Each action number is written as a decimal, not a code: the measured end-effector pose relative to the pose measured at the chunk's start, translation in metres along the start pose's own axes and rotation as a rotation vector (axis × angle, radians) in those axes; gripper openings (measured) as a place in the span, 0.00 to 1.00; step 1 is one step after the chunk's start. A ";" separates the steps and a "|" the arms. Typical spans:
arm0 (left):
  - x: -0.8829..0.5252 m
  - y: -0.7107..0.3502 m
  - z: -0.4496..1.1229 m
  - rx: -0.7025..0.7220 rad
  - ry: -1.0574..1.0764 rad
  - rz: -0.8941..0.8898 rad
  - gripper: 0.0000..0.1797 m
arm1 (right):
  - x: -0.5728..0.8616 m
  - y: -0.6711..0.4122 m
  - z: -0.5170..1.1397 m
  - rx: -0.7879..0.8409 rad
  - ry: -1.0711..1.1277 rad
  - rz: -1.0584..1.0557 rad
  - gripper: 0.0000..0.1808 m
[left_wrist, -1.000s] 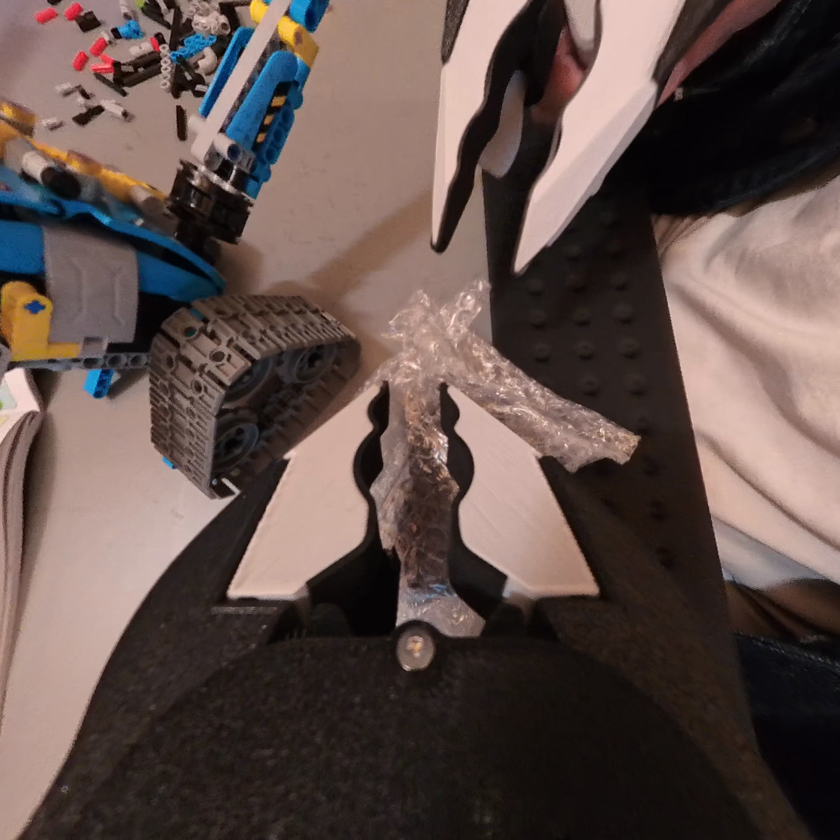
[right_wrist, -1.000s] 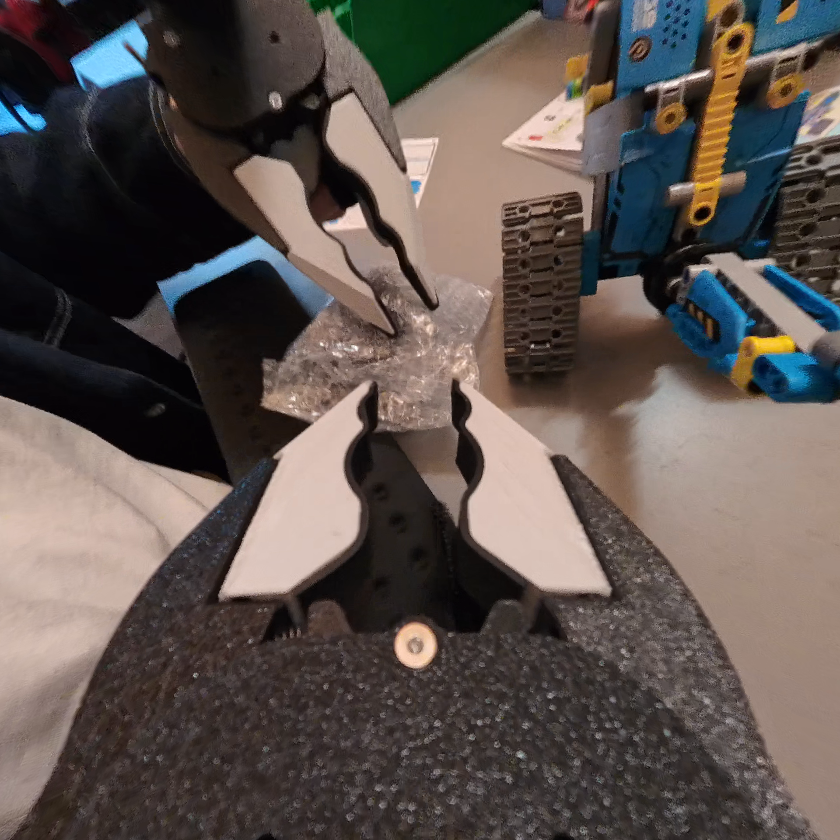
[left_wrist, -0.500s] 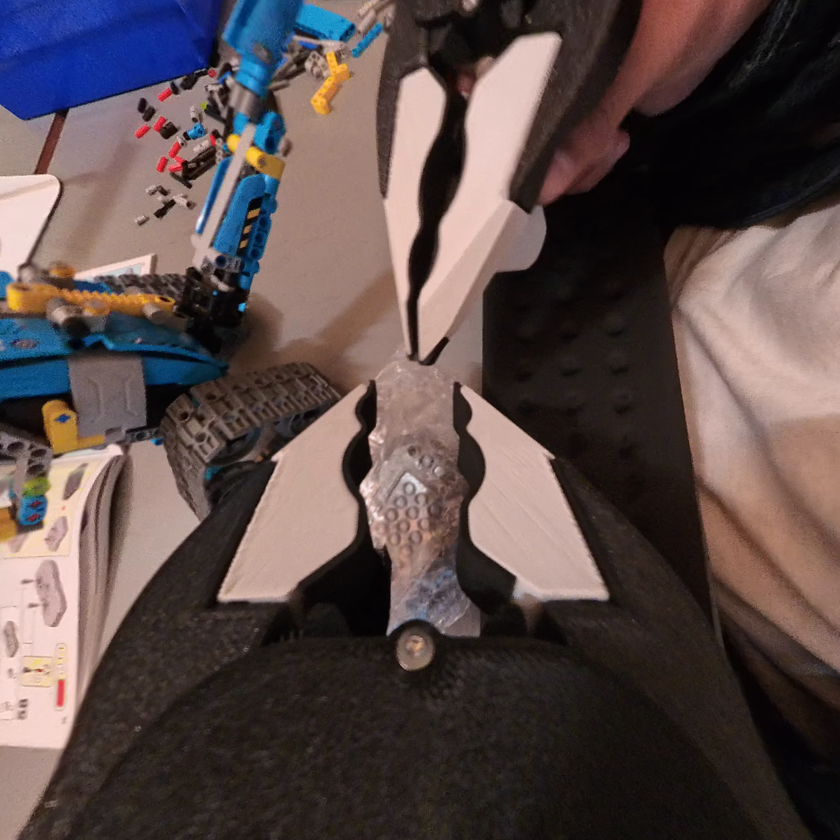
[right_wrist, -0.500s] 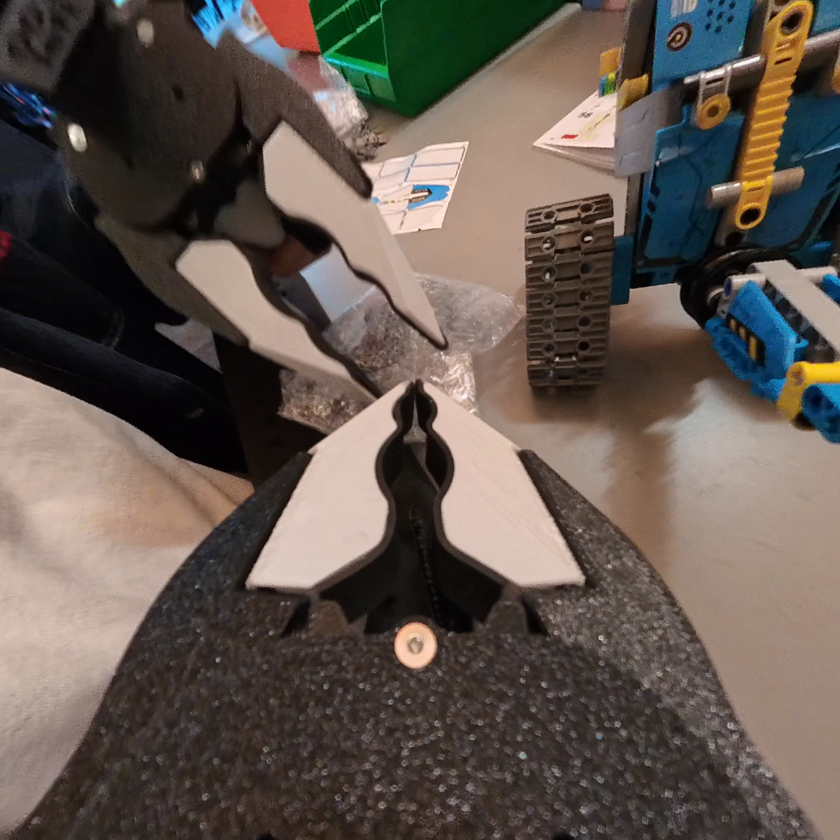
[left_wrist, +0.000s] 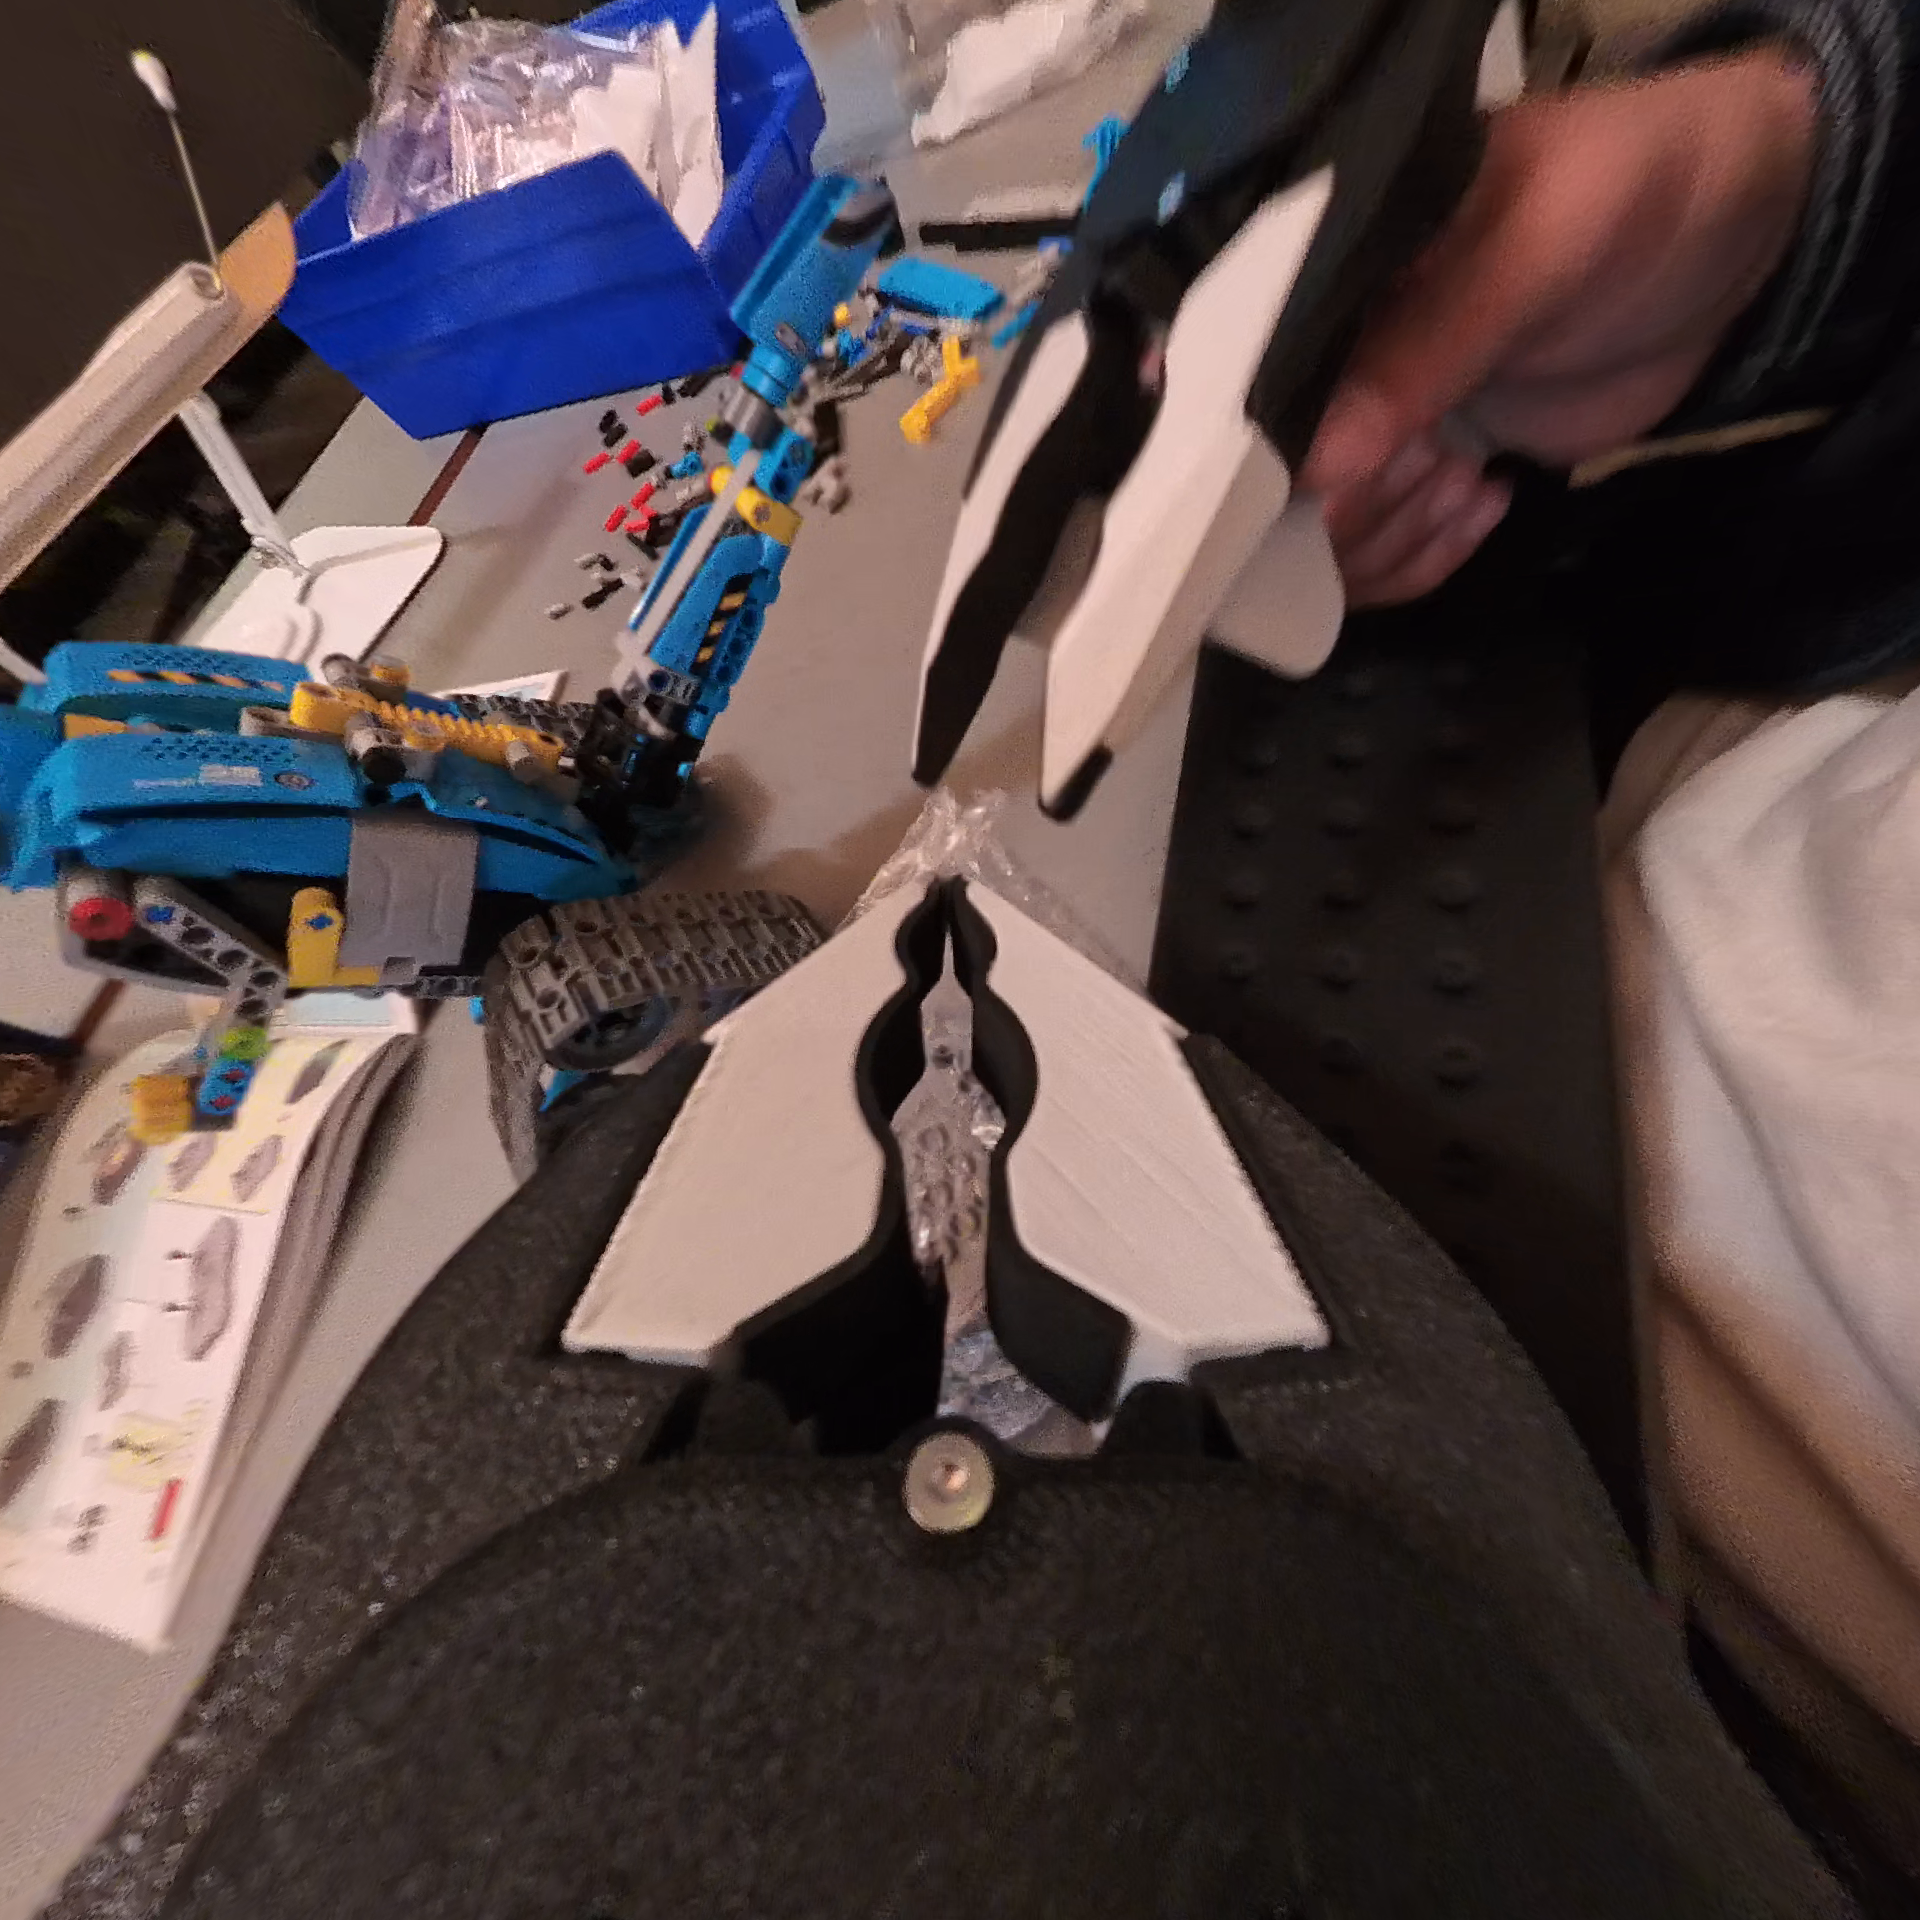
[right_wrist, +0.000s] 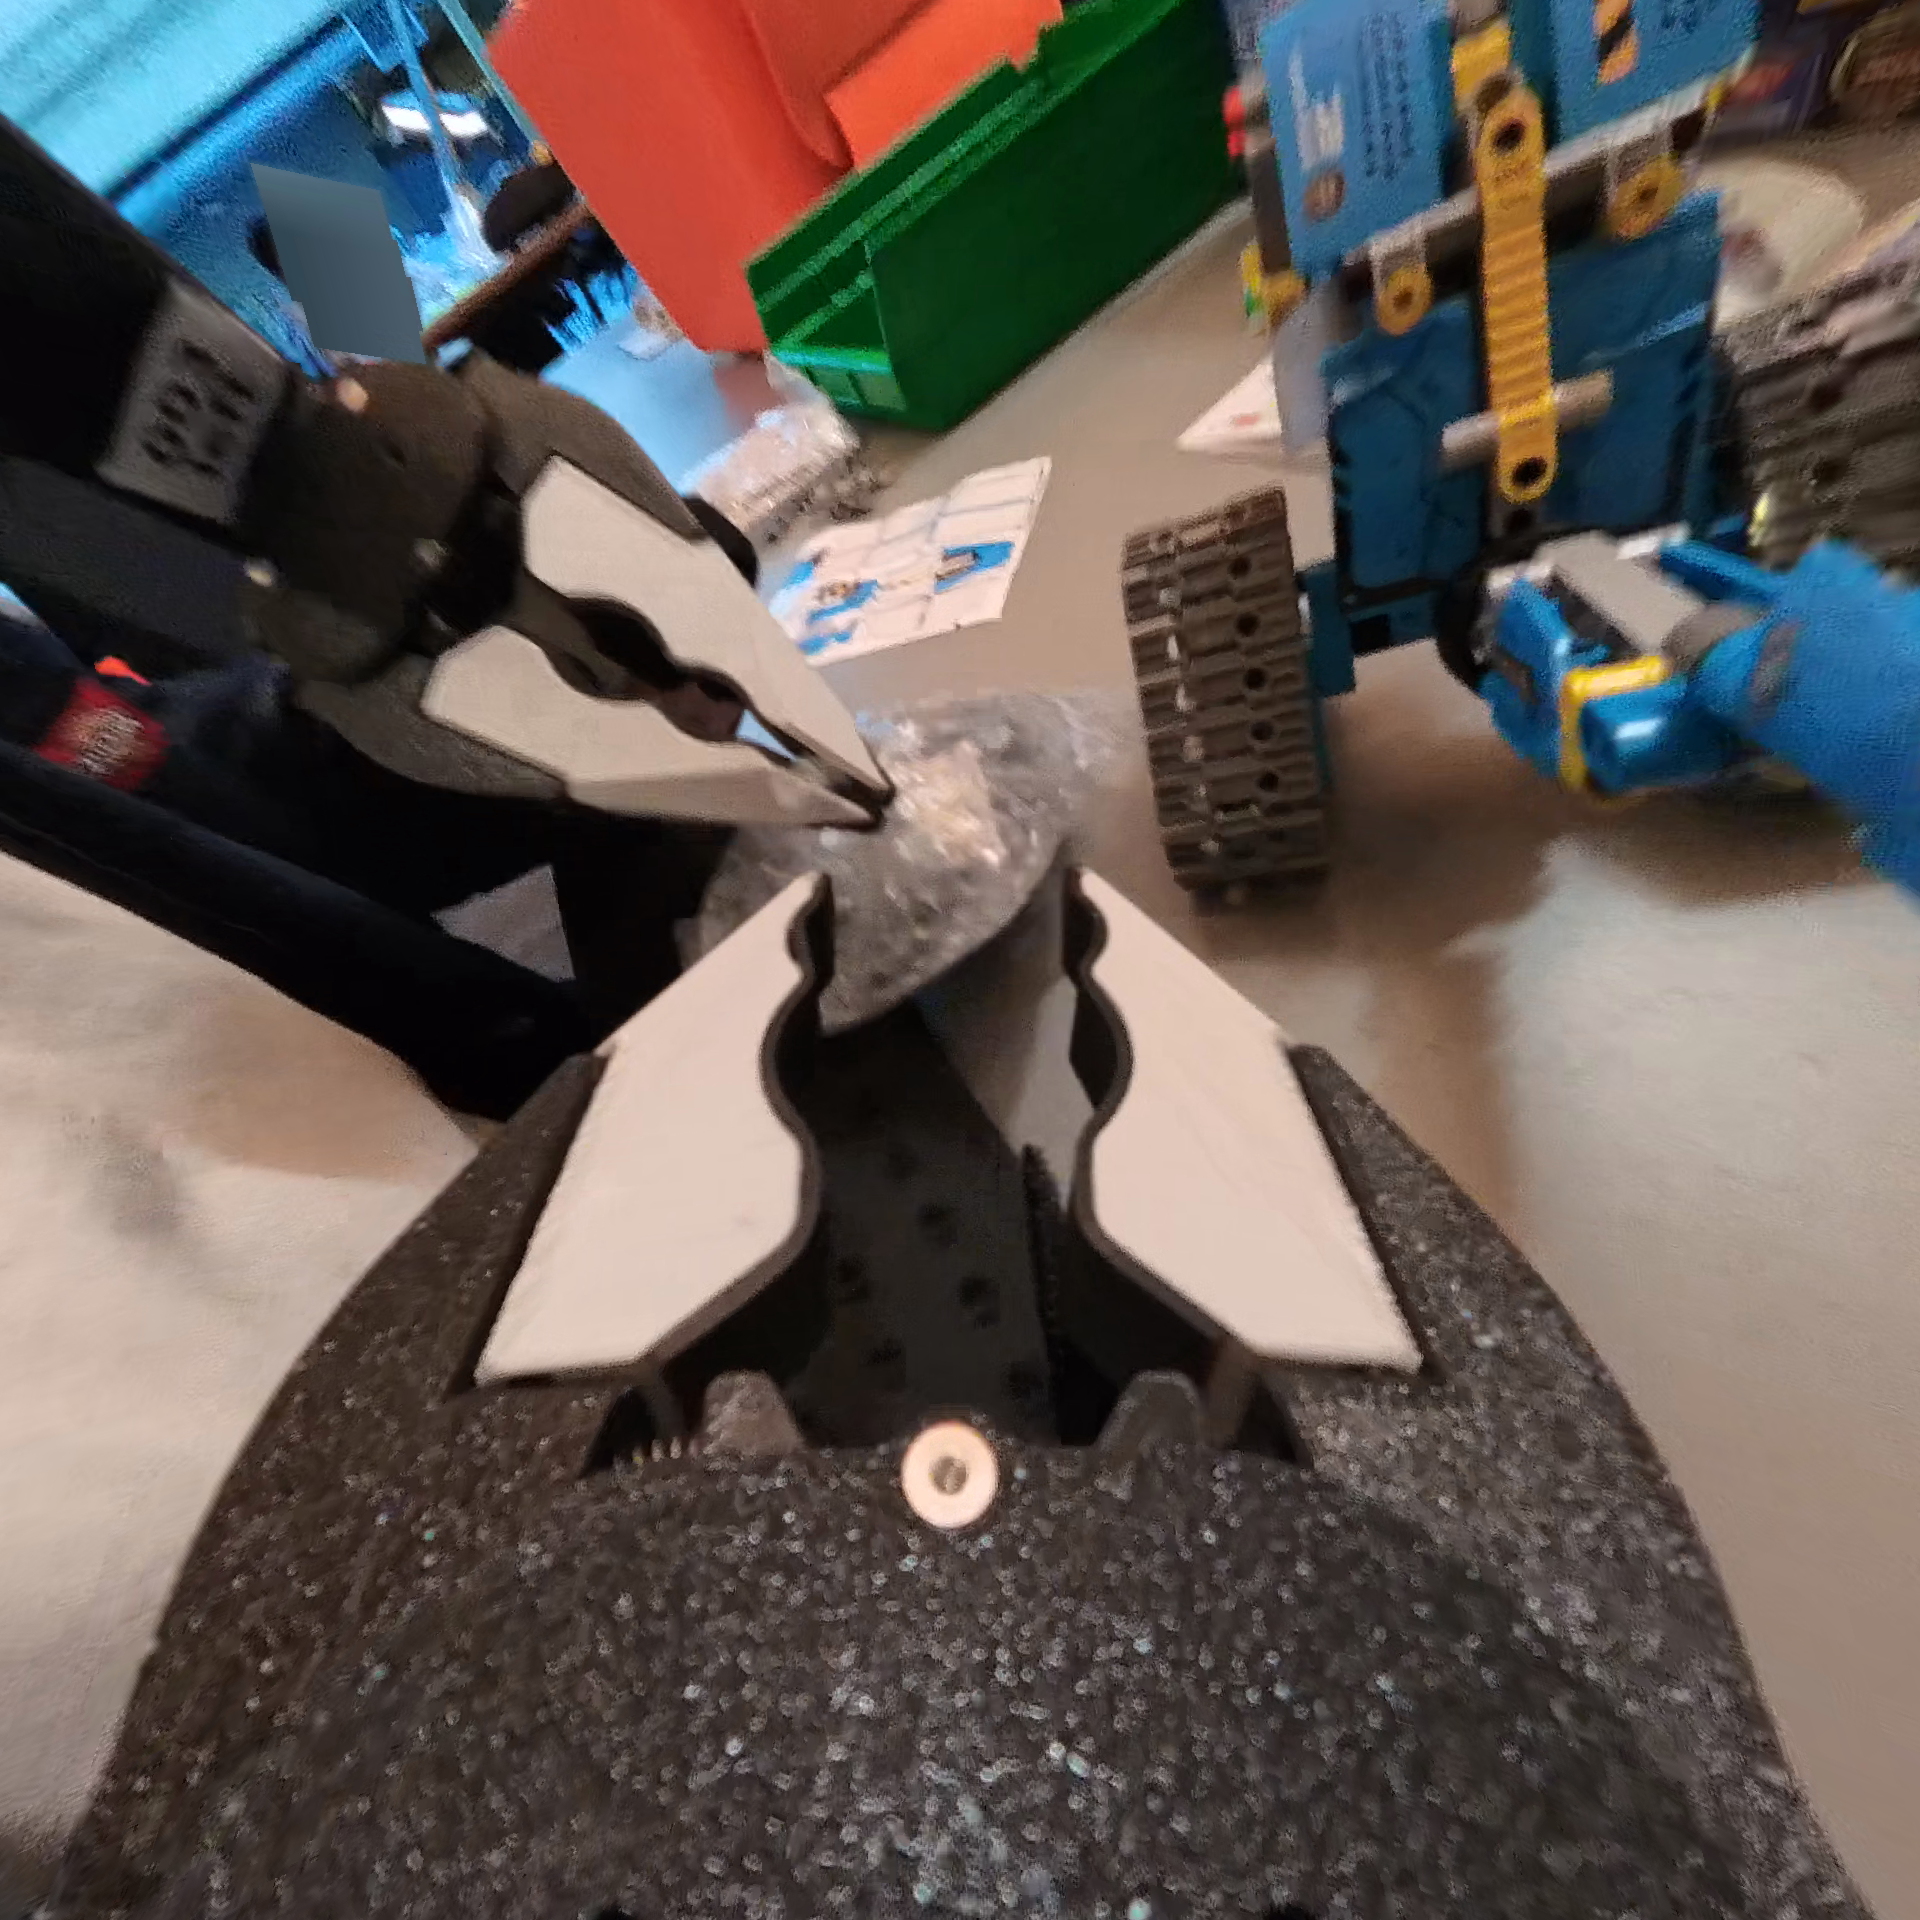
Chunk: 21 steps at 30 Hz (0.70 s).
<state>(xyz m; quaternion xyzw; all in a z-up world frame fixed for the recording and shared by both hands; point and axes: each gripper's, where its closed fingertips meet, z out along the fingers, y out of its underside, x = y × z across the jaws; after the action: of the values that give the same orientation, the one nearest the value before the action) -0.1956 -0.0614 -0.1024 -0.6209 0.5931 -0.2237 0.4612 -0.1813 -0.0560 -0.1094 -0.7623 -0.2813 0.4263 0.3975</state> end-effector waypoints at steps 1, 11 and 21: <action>0.001 -0.002 -0.003 0.025 0.018 -0.025 0.00 | -0.003 0.006 0.005 -0.032 -0.030 0.027 0.25; -0.025 -0.005 -0.025 0.205 -0.001 -0.361 0.00 | -0.013 0.012 0.022 -0.069 -0.056 0.066 0.00; -0.106 0.031 -0.080 0.406 -0.045 -0.907 0.00 | 0.005 0.026 0.013 -0.123 0.001 0.173 0.00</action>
<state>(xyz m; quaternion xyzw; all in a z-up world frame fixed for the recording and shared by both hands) -0.2990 0.0176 -0.0617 -0.7187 0.1976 -0.4994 0.4416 -0.1880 -0.0614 -0.1374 -0.8069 -0.2400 0.4407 0.3116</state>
